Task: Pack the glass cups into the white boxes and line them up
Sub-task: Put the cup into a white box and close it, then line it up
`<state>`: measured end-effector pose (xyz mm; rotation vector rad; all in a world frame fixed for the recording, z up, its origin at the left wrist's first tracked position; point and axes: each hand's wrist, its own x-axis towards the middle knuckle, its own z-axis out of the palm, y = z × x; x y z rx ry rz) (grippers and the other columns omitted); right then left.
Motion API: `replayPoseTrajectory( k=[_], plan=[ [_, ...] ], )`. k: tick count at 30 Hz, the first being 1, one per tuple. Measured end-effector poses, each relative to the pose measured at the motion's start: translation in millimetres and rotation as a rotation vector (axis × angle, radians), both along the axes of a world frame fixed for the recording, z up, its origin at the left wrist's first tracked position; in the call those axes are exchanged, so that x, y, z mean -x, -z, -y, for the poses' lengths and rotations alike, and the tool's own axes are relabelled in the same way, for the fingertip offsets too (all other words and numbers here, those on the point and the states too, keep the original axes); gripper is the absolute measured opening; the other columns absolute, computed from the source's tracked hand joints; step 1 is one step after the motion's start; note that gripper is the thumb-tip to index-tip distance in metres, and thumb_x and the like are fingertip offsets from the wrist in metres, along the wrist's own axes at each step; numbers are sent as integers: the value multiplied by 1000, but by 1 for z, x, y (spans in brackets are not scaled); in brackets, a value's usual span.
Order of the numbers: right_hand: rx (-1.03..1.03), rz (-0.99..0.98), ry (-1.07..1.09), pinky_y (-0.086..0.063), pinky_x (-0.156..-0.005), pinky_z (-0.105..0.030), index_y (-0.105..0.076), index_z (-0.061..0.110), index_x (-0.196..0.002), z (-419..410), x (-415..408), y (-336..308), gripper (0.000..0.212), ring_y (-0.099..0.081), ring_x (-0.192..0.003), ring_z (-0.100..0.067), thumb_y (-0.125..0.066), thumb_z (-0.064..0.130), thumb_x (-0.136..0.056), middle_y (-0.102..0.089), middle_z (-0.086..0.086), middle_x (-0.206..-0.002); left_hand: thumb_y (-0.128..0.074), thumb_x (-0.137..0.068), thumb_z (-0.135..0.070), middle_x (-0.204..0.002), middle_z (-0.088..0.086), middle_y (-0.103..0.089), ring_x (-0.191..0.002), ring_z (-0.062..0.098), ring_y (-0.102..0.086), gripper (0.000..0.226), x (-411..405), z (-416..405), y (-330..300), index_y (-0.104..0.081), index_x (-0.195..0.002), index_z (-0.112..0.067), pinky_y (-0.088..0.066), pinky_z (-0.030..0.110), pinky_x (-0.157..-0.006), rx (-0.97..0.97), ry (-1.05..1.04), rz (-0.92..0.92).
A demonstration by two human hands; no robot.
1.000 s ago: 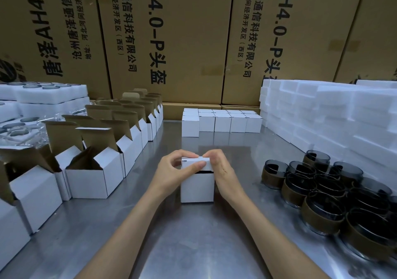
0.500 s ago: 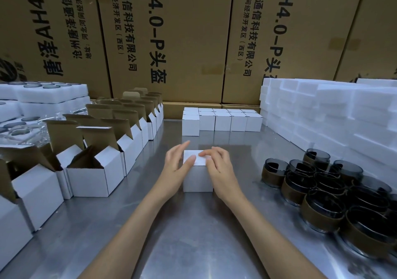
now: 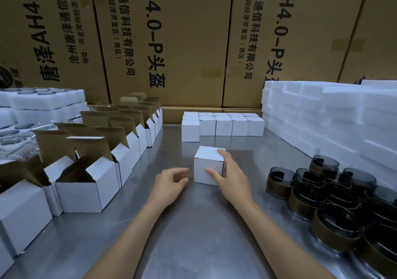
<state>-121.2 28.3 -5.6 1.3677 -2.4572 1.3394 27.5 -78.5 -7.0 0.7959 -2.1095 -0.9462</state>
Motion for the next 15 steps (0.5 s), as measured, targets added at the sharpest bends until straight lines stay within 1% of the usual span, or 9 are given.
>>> replayPoseTrajectory(
  k=[1, 4, 7, 10, 13, 15],
  plan=[
    [-10, -7, 19, -40, -93, -40, -26, 41, -139, 4, 6, 0, 60, -46, -126, -22, -55, 54, -88, -43, 10, -144, -65, -87, -6, -116, 2, -68, -98, 3, -59, 32, 6, 6, 1, -67, -118, -10, -34, -4, -79, 16, -39, 16],
    [-37, -2, 81, -41, -89, -40, -23, 38, -143, 20, 26, -1, 60, -49, -122, -28, -52, 51, -92, -48, 4, -141, -64, -88, -8, -121, 4, -66, -108, 11, -62, 34, 23, 28, 2, -64, -122, -10, -38, 11, -92, 14, -97, 43],
    [-73, -13, 133, -44, -87, -40, -19, 36, -145, 40, 46, -1, 61, -52, -118, -30, -48, 50, -94, -52, -1, -137, -64, -88, -9, -122, 5, -65, -110, 16, -62, 35, 43, 53, 4, -63, -124, -9, -39, 17, -93, 28, -154, 57],
    [-74, 6, 162, -43, -85, -39, -18, 38, -145, 62, 68, 0, 60, -53, -116, -31, -47, 51, -94, -54, -2, -133, -63, -89, -12, -122, 6, -65, -111, 19, -61, 33, 65, 78, 8, -63, -122, -9, -42, 25, -96, 43, -208, 108],
    [-106, -4, 189, -41, -77, -38, -17, 38, -146, 87, 88, 0, 60, -57, -108, -34, -46, 50, -95, -61, -7, -119, -65, -89, -15, -120, 8, -65, -110, 24, -60, 32, 86, 102, 10, -64, -119, -7, -45, 29, -93, 64, -245, 132],
    [-126, -26, 217, -38, -71, -36, -16, 36, -147, 104, 99, 0, 60, -59, -101, -34, -45, 50, -95, -63, -8, -104, -67, -88, -17, -120, 7, -65, -110, 23, -59, 35, 98, 118, 8, -62, -121, -7, -44, 27, -91, 56, -255, 137]
  ],
)
